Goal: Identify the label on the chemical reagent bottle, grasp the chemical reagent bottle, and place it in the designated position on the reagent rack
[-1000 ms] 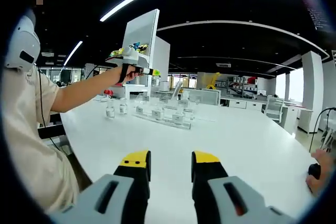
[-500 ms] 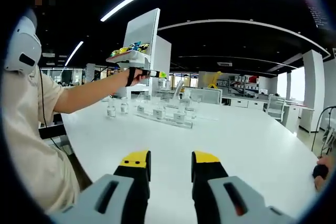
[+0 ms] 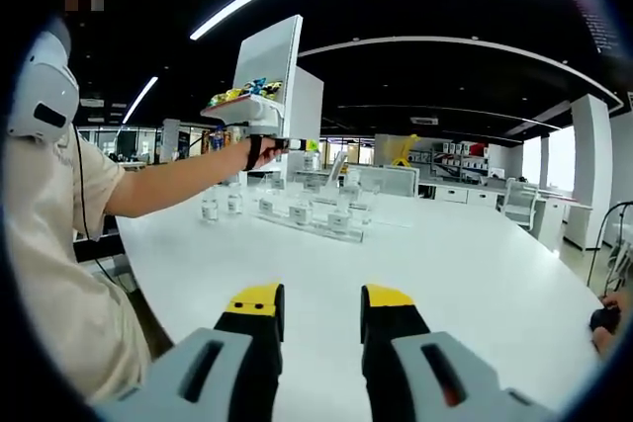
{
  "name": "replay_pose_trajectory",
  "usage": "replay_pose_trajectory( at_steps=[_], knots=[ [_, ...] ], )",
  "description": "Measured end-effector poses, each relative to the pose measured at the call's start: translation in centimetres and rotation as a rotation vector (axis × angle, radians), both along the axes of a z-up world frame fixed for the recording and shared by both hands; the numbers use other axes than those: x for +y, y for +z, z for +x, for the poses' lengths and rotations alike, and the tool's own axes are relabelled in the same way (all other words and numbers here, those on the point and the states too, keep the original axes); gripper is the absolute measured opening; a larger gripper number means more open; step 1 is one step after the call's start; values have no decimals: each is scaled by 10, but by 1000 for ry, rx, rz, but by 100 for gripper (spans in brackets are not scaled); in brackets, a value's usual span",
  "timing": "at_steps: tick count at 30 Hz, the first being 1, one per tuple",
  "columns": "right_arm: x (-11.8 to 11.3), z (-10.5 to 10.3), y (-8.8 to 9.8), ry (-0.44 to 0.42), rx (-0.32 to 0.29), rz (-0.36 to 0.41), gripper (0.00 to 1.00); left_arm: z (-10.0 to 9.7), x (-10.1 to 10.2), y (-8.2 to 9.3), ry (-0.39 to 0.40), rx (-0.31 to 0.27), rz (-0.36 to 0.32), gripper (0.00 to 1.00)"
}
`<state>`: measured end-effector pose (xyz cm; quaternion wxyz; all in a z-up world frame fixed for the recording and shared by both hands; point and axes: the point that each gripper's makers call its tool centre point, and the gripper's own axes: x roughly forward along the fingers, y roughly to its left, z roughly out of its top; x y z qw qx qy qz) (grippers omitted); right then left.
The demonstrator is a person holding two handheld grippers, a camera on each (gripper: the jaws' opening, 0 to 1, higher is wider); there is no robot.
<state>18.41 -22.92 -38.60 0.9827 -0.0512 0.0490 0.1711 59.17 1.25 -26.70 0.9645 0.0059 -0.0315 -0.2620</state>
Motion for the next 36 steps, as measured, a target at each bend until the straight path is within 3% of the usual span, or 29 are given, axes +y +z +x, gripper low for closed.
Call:
replay_pose_trajectory(
  at_steps=[13, 36],
  knots=[
    [-4, -1, 1, -13, -3, -4, 30, 1, -11, -12, -17, -21, -14, 20],
    [-3, 4, -5, -7, 11, 0, 30, 16, -9, -37, -5, 13, 20, 20]
  ],
)
